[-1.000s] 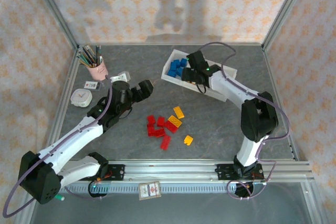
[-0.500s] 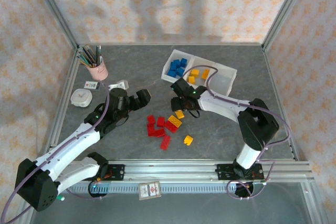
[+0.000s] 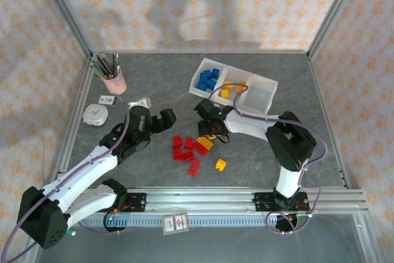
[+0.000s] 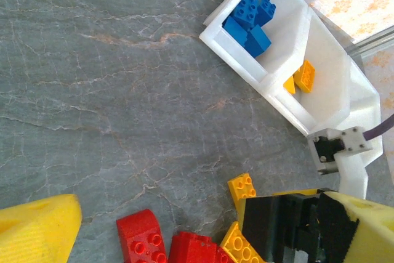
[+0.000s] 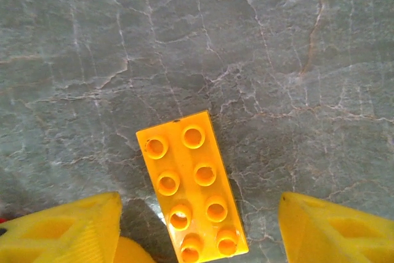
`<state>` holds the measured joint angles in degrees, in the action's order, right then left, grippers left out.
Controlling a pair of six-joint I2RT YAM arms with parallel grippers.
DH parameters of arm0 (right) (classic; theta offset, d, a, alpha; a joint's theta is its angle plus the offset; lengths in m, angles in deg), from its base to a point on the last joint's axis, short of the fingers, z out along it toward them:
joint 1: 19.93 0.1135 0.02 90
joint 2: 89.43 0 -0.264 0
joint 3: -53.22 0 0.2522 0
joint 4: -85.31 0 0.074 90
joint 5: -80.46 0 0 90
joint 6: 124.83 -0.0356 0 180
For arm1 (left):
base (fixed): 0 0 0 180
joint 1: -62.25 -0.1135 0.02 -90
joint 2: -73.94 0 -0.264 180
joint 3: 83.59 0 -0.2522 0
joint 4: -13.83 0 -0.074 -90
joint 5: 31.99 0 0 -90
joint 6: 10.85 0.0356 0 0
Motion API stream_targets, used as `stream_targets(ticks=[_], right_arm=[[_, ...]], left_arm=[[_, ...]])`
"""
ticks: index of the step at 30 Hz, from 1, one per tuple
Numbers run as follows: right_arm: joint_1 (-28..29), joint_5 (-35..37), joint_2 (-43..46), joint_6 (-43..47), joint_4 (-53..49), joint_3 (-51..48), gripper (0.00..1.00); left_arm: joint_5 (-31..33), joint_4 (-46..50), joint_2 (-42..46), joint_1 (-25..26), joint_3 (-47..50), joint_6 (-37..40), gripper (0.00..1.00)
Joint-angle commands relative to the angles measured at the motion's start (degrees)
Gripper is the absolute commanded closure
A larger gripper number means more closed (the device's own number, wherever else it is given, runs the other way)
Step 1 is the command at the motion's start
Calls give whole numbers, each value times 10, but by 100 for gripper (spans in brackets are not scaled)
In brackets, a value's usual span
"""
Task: Sort the legos into containers by color
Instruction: Pick up the lego from the center of the table.
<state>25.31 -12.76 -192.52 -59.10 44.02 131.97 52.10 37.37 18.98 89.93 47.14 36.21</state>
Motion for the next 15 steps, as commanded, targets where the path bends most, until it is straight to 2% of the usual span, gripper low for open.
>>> stream_targets(ticks=[1, 9, 15], right_arm=[[1, 16, -14, -19, 3, 14, 35], [-1, 55, -41, -55, -14, 31, 47], [-16, 42, -41, -73, -7, 15, 56]], left_arm=[[22, -1, -8, -4, -6, 9, 1], [30, -27, -15, -4, 11, -2, 1], [26, -21, -19, -5, 3, 0, 1]])
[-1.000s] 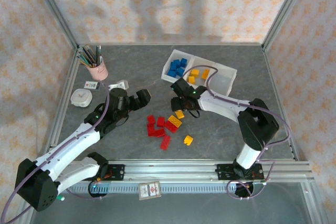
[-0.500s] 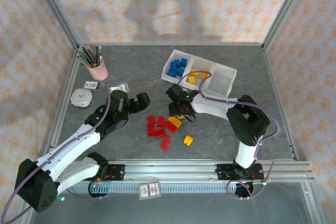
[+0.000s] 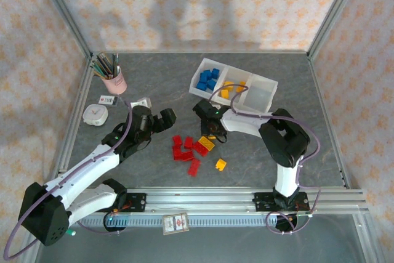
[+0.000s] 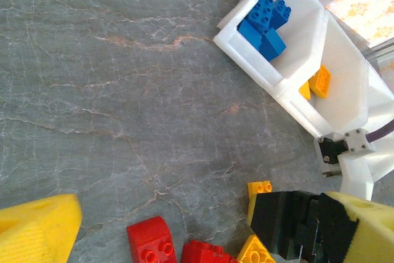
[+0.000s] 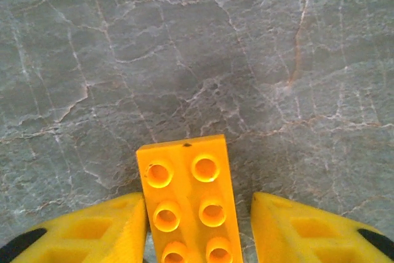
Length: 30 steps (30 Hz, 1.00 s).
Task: Sort the legos into containers by color
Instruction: Pick up the lego from the center of the table, then place the lego in the container.
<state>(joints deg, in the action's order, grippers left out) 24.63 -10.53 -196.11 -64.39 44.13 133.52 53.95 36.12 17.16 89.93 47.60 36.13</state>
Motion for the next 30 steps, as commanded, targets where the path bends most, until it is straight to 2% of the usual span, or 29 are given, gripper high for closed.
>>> stream_targets(ticks=[1, 4, 7, 14, 20, 26, 30], right_arm=[[-9, 35, -3, -22, -17, -1, 56], [-9, 52, 6, -20, -22, -10, 56], [-8, 39, 7, -19, -1, -20, 56], [-4, 42, 30, -18, 51, -39, 64], [-6, 56, 59, -8, 69, -51, 67], [-18, 82, 86, 18, 58, -17, 67], [-51, 93, 87, 43, 51, 22, 67]], left_arm=[[4, -12, -1, -5, -1, 1, 1], [-4, -21, 0, -5, 0, 3, 1], [-8, -40, 3, -5, 9, 3, 1], [-33, -66, -3, -5, 22, 9, 1], [-51, -95, 7, -5, 49, 4, 1], [-63, -106, 7, -5, 43, 9, 1], [-67, -113, -4, -5, 31, 10, 1]])
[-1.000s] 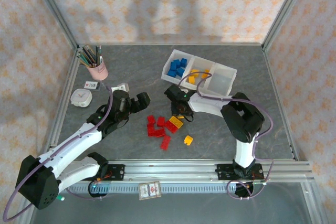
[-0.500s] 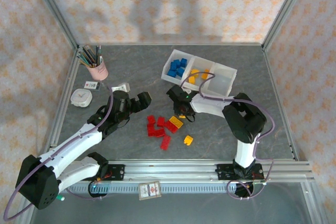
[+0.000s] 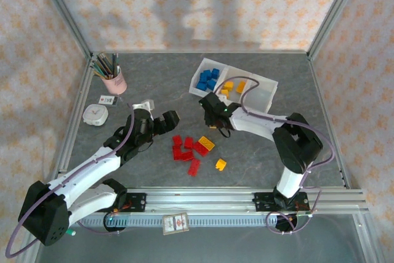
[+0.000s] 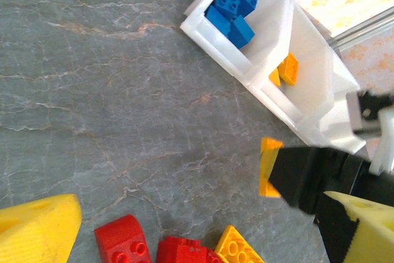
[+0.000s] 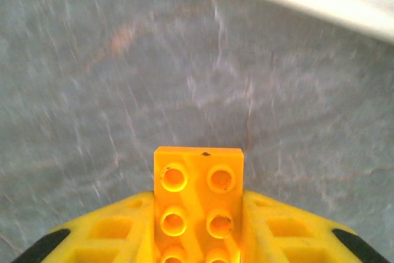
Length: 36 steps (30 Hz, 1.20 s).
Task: Sort the legos into containers by color
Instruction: Place the lego in the container.
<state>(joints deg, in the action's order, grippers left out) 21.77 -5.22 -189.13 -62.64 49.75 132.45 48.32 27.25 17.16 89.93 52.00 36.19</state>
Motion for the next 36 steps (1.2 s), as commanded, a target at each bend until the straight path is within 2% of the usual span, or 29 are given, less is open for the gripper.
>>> stream_targets(ticks=[1, 6, 13, 23, 27, 30, 36], right_arm=[[-35, 40, 15, 33, -5, 44, 66], [-95, 39, -25, 60, -1, 114, 66], [-155, 58, -124, 93, -12, 228, 66], [-200, 53, -237, 111, -30, 347, 65], [-202, 52, -246, 112, -37, 367, 56], [-202, 48, -233, 110, -43, 370, 52], [-198, 18, -167, 106, -25, 327, 52]], left_arm=[[-12, -25, -8, -5, -19, 10, 1], [-11, -49, -31, -5, -31, 12, 1], [-13, -66, -92, -5, -67, 20, 1], [-4, -73, -131, -5, -98, 34, 1], [-2, -63, -135, -5, -106, 42, 1], [-2, -60, -133, -5, -108, 44, 1], [-5, -57, -119, -5, -104, 42, 1]])
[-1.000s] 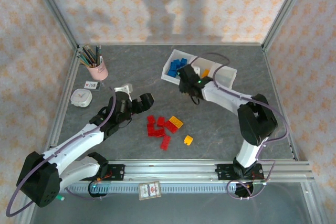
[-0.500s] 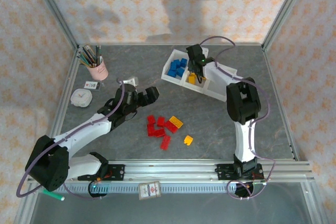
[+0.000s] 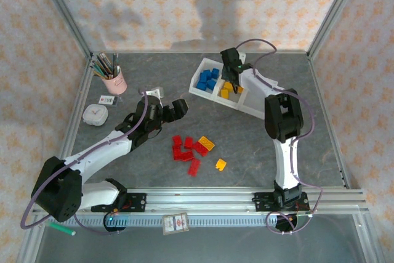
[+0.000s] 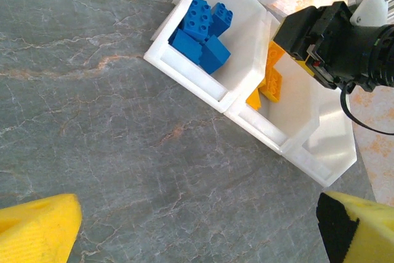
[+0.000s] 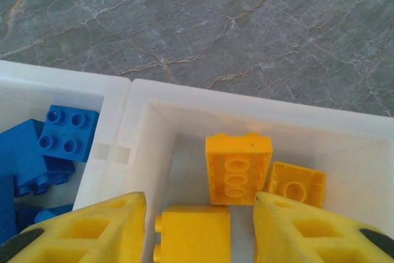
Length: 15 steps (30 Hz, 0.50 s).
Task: Sort the legos into containers by color
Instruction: Place the lego in the container, then rotate the lego at the bottom-center of the table.
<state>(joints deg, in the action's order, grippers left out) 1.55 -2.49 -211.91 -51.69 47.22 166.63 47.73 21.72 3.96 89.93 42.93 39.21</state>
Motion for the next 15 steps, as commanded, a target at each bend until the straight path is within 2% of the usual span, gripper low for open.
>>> stream_targets(ticks=[1, 9, 15], right_arm=[[7, -12, 74, -4, 2, -26, 51], [52, -24, 178, -11, 29, -153, 49], [110, -33, 249, -13, 45, -259, 46]], left_arm=[[0, 1, 17, -5, -12, 12, 1], [-2, 16, 71, -5, 23, 5, 1], [-4, 49, 116, -5, 50, 7, 1]])
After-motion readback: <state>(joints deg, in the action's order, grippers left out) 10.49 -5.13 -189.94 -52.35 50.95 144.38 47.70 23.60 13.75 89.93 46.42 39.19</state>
